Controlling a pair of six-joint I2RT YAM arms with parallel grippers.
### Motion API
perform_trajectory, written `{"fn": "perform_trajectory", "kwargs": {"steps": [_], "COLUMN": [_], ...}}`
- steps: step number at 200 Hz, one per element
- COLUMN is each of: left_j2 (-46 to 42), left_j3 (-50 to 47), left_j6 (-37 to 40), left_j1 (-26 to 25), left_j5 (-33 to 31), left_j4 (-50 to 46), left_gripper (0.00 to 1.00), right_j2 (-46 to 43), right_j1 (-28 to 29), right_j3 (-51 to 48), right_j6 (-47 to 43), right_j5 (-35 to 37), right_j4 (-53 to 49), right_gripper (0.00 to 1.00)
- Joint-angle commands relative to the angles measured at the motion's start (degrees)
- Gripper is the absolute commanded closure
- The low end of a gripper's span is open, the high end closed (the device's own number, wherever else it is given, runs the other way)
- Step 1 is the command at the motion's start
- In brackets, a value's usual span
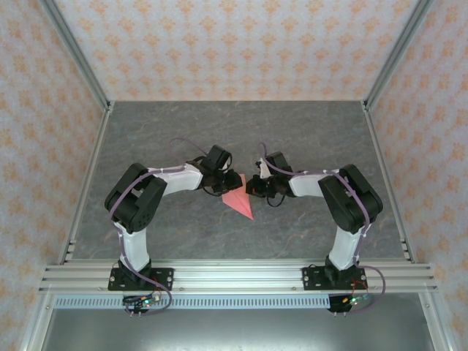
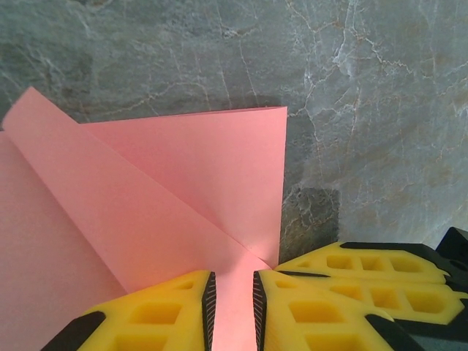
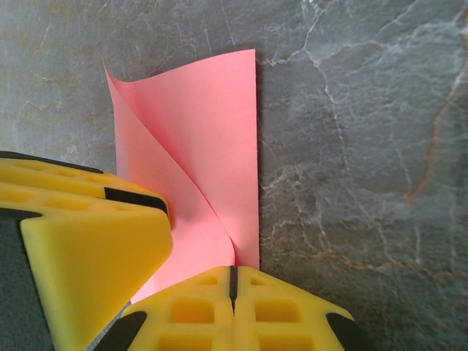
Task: Fold a paper plane with a square sheet of paper (fold left side to right side)
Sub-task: Fourth fold the wing at the center of the table.
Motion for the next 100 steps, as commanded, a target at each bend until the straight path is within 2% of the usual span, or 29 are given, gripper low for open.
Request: {"fn": "perform_trajectory", "kwargs": {"steps": [1, 100], "left_j2": [0.73, 2.99], "left_j3": [-0.47, -6.26], "left_j6": [0.02, -1.42], "left_j1": [0.29, 0.15], "left_j5": [0.0, -1.07], "left_j4": [0.54, 3.69], "left_gripper": [0.76, 0.77], "right_j2": [0.76, -2.74], "right_j1": [0.27, 0.27], "right_j3": [-0.62, 1.65], "right_j6": [-1.58, -1.34], "right_j5": [5.19, 4.33], "right_j4": [-6.94, -7.86], "right_gripper": [0.95, 0.86]}}
